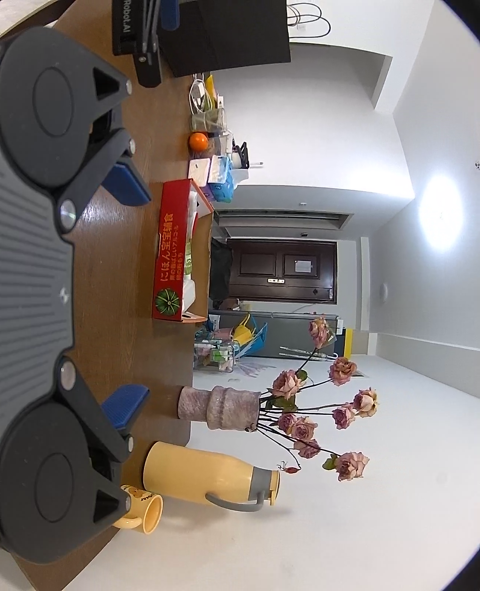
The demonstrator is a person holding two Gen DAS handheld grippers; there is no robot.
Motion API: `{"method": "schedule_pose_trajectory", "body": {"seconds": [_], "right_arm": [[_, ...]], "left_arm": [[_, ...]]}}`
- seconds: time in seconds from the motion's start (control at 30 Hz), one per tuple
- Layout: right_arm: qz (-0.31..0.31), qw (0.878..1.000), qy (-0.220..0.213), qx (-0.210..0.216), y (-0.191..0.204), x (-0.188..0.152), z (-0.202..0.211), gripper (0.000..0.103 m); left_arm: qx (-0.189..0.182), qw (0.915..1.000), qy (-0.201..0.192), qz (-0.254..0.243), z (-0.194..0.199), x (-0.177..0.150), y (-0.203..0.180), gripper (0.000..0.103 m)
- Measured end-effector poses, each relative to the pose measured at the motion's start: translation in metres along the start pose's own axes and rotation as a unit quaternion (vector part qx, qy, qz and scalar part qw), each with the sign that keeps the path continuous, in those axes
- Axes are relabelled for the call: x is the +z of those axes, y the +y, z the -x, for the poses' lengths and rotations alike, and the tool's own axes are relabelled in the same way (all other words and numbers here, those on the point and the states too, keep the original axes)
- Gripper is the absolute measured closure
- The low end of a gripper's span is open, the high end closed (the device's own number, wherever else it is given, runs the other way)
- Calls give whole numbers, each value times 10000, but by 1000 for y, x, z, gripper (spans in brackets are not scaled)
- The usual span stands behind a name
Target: Organize rigid objects
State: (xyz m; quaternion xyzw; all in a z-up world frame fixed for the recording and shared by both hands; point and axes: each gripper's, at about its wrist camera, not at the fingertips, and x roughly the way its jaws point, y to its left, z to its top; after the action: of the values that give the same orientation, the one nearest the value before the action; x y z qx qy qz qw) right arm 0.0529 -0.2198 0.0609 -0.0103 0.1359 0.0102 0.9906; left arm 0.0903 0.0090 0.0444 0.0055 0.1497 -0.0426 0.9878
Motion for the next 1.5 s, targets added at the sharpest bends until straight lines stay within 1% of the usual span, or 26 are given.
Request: {"method": "schedule_pose_trajectory", "body": {"seconds": [0.27, 0.87, 1.5], "right_arm": [[20, 10000, -45, 10, 2, 0, 8, 0], [25, 10000, -26, 4, 2, -2, 10, 0], [72, 9999, 81, 11, 5, -1, 0, 0]], "left_arm": [[-7, 10000, -67, 6, 10, -2, 1, 0], [-10, 10000, -71, 4, 11, -3, 2, 0], [-45, 10000, -52, 68, 12, -7, 2, 0]]}}
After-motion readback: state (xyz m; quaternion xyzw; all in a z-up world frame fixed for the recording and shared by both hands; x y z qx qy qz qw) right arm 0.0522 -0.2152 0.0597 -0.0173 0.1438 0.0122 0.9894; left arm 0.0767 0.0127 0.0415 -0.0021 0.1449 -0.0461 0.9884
